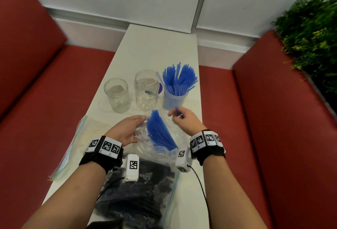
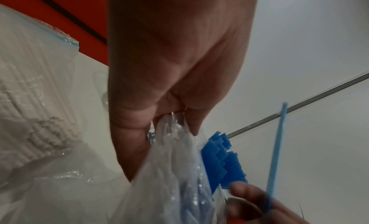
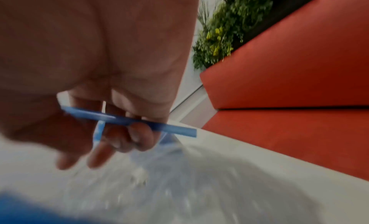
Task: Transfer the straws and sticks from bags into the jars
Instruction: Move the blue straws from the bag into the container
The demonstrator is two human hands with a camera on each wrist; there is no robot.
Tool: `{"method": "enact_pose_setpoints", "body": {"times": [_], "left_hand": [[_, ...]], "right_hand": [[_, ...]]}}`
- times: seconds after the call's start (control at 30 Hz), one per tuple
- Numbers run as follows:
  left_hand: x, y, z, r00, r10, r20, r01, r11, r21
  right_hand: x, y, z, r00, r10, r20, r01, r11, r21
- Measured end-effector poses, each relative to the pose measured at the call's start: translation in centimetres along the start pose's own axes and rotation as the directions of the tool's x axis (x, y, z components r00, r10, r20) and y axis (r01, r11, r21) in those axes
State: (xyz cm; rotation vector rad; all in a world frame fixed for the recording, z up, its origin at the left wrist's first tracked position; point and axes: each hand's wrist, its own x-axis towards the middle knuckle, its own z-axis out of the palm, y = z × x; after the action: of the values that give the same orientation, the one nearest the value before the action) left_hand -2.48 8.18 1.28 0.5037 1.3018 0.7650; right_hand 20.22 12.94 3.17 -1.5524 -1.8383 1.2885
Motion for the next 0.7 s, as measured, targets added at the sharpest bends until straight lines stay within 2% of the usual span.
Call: {"method": "enact_pose_setpoints", "body": {"times": [0.07,0.1,0.2,0.33,0.5,0.6,0.7], "left_hand": [[-0.2,0.0,0.1,1.0,0.013,-0.004,-0.013,1.0,0.01],[-0.3,0.0,0.1,1.0,0.019,-0.008,-0.019,1.0,0.017],[-0.6,-0.2,-0.2,1.0,0.021,-0.003,-0.021,0.999,0.031],[-0.9,-0.6,-0.4,1.0,0.022,0.011,-0.023,1.0,0.017],[-1.0,-0.6,-0.5,0.999,0.033,0.023,-0.033,0.999,0.005],[-1.0,-0.2,-0.5,0.999,0.039,0.023,-0.039,0.999,-0.002],[-1.0,-0.1,-0.4,0.999,0.042,0.027,-0.042,0.999,0.003]], "right_hand": [[-0.8,0.3,2.1,0.988,0.033,0.153,-0.021,0.997,-0.079],[-1.0,0.7,3.1,0.983,0.053,0.178,-0.031,0.992,-0.125],[-1.8,1.8,5.3,0.985,0.113,0.128,-0.089,0.979,-0.183],[-2.4,2.6,5.8,0.998,0.056,0.039,-0.045,0.972,-0.232],[-2.0,1.5,4.6,1.0,0.02,-0.022,-0.022,0.997,-0.079],[-1.9,0.7,4.4,0.997,0.04,-0.061,-0.035,0.996,0.082],[-1.9,0.4,4.9,0.995,0.056,-0.08,-0.049,0.995,0.087]]}}
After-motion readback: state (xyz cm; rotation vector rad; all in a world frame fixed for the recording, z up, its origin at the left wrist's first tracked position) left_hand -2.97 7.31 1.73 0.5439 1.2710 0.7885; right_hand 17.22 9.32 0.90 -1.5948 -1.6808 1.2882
